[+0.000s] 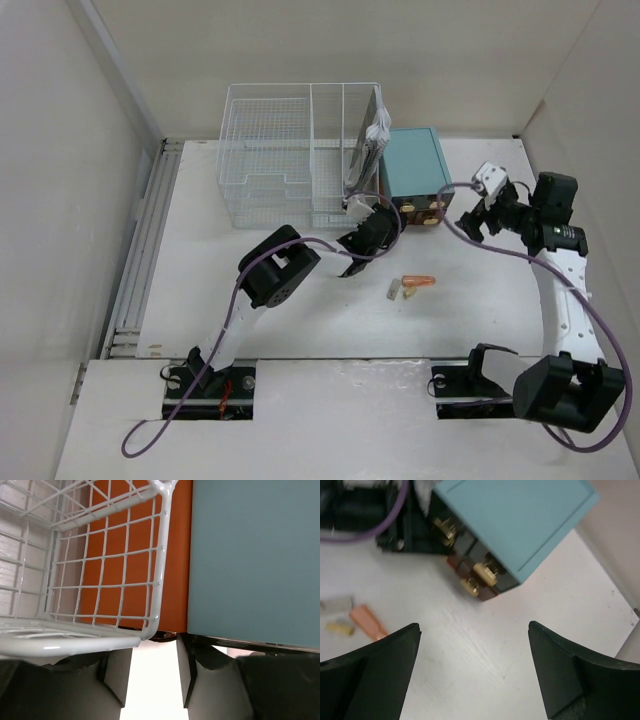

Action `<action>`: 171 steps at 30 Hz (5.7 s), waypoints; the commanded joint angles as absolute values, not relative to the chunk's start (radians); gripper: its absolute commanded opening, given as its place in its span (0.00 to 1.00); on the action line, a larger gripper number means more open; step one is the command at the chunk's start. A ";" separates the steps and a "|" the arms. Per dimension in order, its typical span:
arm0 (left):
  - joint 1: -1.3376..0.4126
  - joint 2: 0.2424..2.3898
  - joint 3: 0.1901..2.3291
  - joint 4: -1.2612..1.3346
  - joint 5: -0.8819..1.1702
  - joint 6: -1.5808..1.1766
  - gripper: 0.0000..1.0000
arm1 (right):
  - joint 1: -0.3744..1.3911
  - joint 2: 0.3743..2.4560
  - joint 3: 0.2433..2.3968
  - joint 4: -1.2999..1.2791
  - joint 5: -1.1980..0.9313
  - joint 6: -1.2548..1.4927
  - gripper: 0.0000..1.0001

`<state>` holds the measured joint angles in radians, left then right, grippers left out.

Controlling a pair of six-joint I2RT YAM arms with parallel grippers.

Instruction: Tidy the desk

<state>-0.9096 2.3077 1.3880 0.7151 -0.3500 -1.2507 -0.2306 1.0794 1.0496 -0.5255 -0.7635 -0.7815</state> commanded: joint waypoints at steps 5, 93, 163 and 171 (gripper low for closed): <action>-0.896 2.303 1.347 0.773 -0.388 -1.256 0.17 | -0.215 0.968 0.890 -1.018 -0.746 -1.819 0.93; -1.204 1.226 0.502 0.513 -0.902 -1.118 0.62 | 0.245 1.559 0.897 -0.770 -0.456 -1.505 0.17; -0.927 1.920 1.129 0.124 -0.518 -0.502 0.47 | 0.026 1.126 1.111 -0.432 -0.646 -0.532 0.51; -0.927 1.933 1.140 0.087 -0.528 -0.502 0.15 | -0.043 1.048 1.072 -0.422 -0.713 -0.505 0.51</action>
<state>-0.9276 1.9438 1.1152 0.1432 -0.5247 -0.5091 -0.0246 1.0744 1.0782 -0.4339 -0.6456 -0.5320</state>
